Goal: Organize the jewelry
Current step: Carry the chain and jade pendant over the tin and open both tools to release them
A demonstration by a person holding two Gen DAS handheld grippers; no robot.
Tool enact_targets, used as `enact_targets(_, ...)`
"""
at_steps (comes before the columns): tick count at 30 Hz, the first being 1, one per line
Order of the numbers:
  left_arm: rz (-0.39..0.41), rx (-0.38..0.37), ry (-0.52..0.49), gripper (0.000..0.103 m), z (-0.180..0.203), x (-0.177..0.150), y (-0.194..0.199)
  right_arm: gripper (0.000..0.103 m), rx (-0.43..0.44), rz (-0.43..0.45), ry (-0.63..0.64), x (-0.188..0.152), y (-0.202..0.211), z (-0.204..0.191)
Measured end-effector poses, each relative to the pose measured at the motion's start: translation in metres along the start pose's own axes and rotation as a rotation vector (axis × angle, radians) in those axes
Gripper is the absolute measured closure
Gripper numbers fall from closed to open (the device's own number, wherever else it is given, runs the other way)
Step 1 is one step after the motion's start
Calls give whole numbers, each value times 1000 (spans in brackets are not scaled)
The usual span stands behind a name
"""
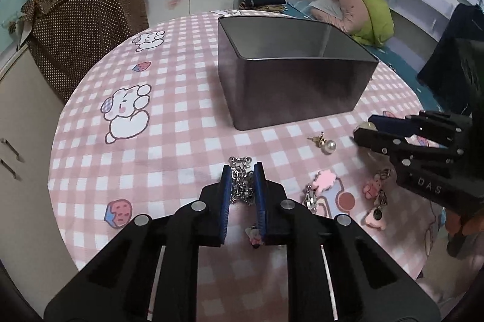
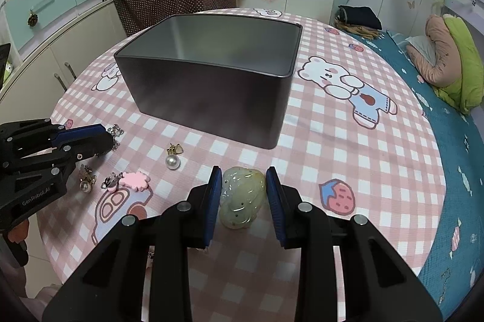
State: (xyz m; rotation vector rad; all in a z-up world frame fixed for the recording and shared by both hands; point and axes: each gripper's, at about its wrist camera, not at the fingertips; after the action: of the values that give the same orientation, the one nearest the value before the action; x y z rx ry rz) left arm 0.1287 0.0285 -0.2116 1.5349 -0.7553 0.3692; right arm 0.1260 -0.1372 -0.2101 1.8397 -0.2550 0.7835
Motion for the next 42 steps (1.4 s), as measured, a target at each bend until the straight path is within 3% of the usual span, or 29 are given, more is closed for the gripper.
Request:
enact_targets(23,127,-21,102,89,-23,17,40,76,-29,79,-16,7,28,4)
enact_targets(42,308,-49,96,89,-24,84,81,76,-50,235,111,63,68,1)
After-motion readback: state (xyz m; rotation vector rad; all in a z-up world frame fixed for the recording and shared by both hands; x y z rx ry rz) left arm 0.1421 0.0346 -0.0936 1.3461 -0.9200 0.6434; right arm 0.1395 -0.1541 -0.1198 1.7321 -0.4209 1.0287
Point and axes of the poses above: each gripper's, at about its wrist camera, not at the fingertips, and y roughly against the way its jaws point, z to its right, x to its top, and after that the axes turned 14 degrees about x, right-handed
